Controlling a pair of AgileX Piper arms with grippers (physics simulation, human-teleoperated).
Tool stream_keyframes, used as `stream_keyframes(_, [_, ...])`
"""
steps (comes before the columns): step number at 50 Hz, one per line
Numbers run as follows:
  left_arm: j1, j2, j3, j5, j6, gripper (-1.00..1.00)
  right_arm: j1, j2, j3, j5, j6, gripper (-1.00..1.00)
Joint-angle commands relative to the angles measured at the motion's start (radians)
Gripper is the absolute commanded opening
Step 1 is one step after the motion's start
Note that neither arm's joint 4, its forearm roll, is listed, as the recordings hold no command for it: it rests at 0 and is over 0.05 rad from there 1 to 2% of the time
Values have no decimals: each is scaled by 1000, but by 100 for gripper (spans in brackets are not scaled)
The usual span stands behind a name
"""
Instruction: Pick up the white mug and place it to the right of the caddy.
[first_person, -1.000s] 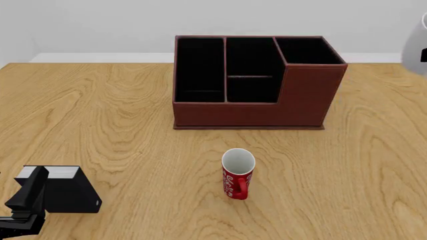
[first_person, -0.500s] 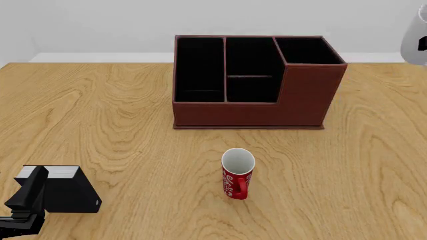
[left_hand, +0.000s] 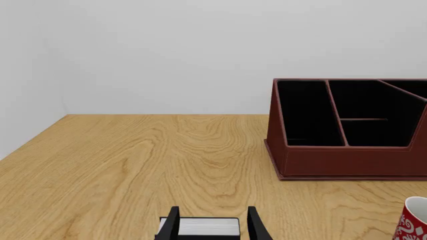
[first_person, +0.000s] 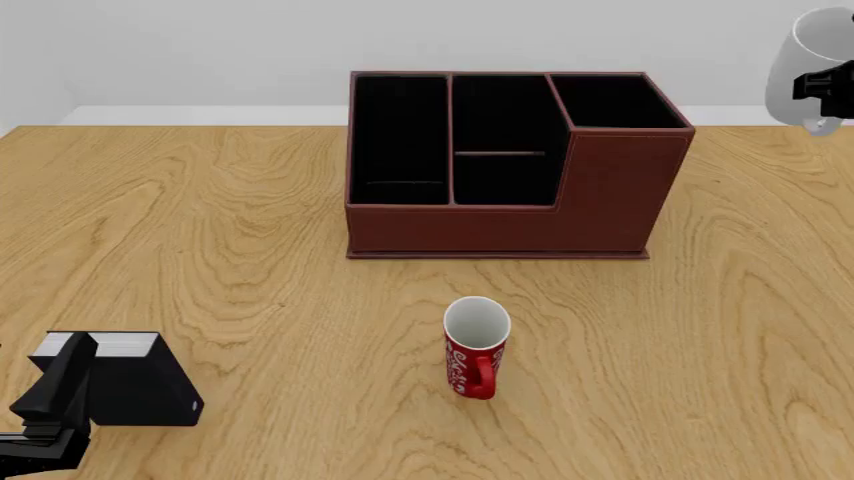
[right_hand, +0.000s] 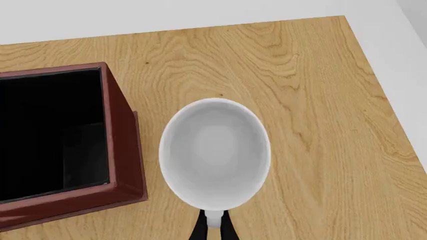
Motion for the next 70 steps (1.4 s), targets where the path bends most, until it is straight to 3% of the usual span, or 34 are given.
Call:
stream_keyframes(1, [0, 0, 0, 0, 0, 100, 27, 62, -42, -24, 24, -100])
stream_keyframes(21, [0, 0, 0, 0, 0, 100, 61, 150, -101, -35, 56, -100])
stream_keyframes(29, [0, 0, 0, 0, 0, 100, 59, 179, -89, -54, 44, -100])
stream_keyframes(46, [0, 0, 0, 0, 0, 100, 71, 215, -31, -116, 84, -100])
stream_keyframes(70, [0, 0, 0, 0, 0, 100, 67, 258, 27, -181, 91, -100])
